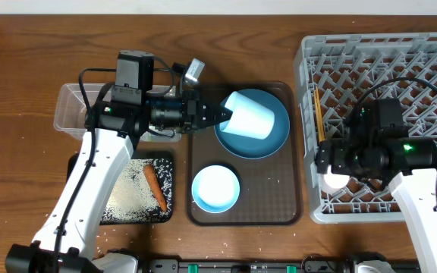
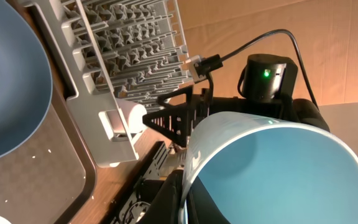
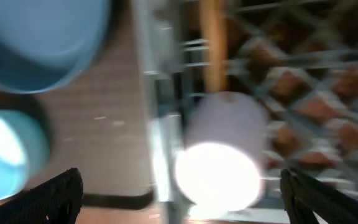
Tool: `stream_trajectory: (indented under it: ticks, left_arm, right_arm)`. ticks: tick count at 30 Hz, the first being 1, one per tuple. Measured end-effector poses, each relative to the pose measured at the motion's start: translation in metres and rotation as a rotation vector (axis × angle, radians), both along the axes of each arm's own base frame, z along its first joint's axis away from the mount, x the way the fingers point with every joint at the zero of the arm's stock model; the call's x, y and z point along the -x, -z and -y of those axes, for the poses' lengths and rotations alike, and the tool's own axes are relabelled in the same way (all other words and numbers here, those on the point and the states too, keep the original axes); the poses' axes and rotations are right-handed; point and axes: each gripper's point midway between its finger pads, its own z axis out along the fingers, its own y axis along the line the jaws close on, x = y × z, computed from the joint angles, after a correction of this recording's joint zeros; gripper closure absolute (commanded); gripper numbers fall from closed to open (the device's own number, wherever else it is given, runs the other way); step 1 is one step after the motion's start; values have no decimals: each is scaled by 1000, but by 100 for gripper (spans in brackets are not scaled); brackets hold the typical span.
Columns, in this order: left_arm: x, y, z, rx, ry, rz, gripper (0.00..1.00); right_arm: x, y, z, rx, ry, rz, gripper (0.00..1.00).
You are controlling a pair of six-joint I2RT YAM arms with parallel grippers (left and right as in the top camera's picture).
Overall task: Sort waste into correct bins and load items into the dishwasher rack
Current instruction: 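Lift the blue cup and carry it right toward the right gripper, then grasp the blue cup with the right gripper and release the left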
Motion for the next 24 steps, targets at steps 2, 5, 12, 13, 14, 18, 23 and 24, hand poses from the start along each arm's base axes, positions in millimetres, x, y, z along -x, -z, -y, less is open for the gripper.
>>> stream_trajectory:
  ticks: [2, 5, 12, 13, 14, 18, 23, 24]
  left_arm:
    - [0, 0, 0, 0, 2, 5, 94]
    - [0, 0, 0, 0, 3, 7, 94]
    - [1, 0, 0, 2, 5, 8, 94]
    - [1, 0, 0, 2, 5, 8, 94]
    - [1, 0, 0, 2, 5, 5, 94]
    - [6, 2, 4, -3, 21, -16, 94]
    - [22, 2, 22, -4, 86, -18, 94]
    - [25, 2, 25, -4, 98, -18, 94]
  right_arm:
    - [0, -5, -19, -107, -38, 7, 4]
    - [2, -23, -58, -320, -207, 54, 9]
    - [17, -73, -106, -677, -510, 203, 1]
    - [18, -78, -109, -708, -542, 229, 1]
    - [19, -83, -112, -735, -570, 250, 1]
    - [23, -104, -122, -831, -674, 350, 1]
    - [24, -124, -129, -918, -748, 440, 1]
    - [24, -126, -129, -928, -756, 450, 1]
